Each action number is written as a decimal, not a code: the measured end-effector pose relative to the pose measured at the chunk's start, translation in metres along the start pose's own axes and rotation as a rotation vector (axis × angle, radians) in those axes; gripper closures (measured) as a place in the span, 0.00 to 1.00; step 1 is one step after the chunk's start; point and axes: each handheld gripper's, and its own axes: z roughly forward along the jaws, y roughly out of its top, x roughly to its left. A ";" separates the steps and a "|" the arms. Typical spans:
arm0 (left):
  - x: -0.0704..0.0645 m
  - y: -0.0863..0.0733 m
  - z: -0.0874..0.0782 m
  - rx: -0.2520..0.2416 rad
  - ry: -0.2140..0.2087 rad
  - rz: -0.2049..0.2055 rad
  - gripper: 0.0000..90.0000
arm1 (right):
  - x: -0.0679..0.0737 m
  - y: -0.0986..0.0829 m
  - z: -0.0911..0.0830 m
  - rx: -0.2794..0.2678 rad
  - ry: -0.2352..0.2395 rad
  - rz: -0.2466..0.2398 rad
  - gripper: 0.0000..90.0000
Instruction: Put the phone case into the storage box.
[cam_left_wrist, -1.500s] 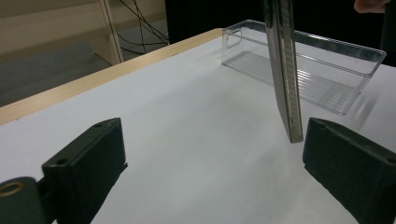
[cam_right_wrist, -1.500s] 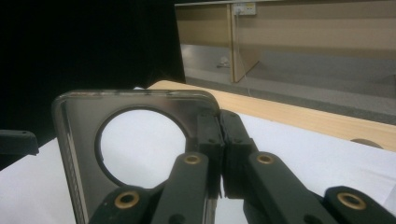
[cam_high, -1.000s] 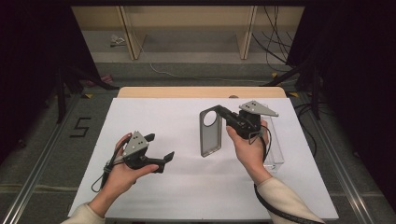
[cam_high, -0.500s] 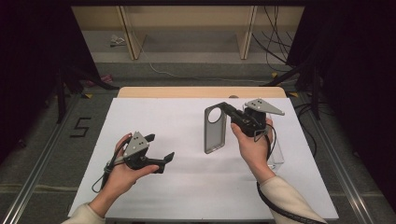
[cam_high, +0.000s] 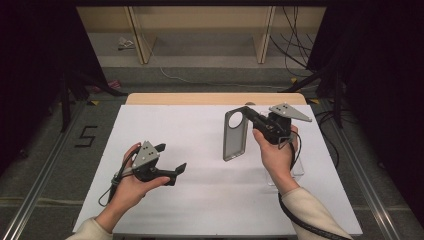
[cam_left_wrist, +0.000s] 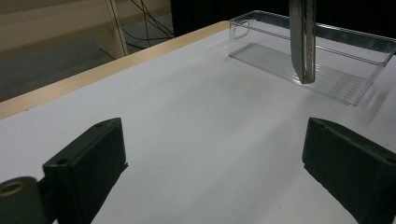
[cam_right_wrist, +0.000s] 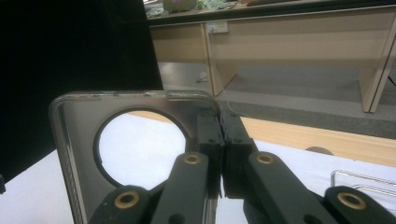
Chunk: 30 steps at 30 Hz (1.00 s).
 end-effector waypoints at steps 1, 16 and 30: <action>0.000 0.000 0.000 0.000 0.000 0.000 0.06 | -0.001 0.001 0.000 0.000 0.000 0.002 0.99; 0.001 -0.001 0.001 0.002 -0.002 0.004 0.06 | -0.009 0.004 -0.005 -0.015 -0.024 0.017 0.98; 0.001 -0.001 0.001 0.002 -0.003 0.005 0.06 | -0.018 0.008 -0.010 -0.033 -0.052 0.030 0.98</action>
